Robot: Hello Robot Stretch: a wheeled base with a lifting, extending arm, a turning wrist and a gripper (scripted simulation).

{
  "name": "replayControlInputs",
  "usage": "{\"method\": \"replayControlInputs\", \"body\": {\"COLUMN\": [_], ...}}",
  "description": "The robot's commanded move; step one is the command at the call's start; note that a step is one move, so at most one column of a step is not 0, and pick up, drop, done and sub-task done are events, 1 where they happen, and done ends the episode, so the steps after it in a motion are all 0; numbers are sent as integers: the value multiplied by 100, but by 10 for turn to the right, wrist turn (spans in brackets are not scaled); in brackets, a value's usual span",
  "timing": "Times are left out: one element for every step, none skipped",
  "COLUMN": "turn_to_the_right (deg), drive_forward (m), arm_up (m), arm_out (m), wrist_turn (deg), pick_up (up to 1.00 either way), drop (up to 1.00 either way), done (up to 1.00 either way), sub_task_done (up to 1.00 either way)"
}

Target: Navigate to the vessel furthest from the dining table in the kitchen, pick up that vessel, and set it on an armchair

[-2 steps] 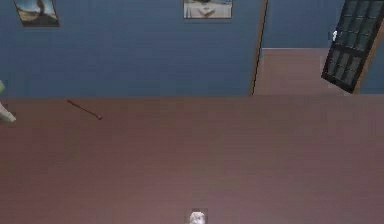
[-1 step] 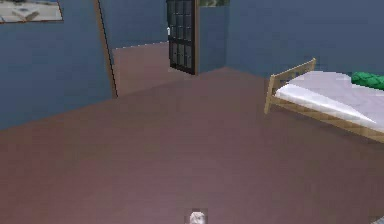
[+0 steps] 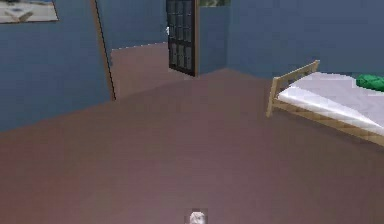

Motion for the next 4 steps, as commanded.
{"method": "replayControlInputs", "body": {"turn_to_the_right": [450, 450, 390, -450], "drive_forward": [0, 0, 0, 0], "arm_up": [0, 0, 0, 0], "arm_out": [0, 0, 0, 0], "wrist_turn": [0, 0, 0, 0], "pick_up": [0, 0, 0, 0], "drop": [0, 0, 0, 0], "done": [0, 0, 0, 0], "sub_task_done": [0, 0, 0, 0]}}
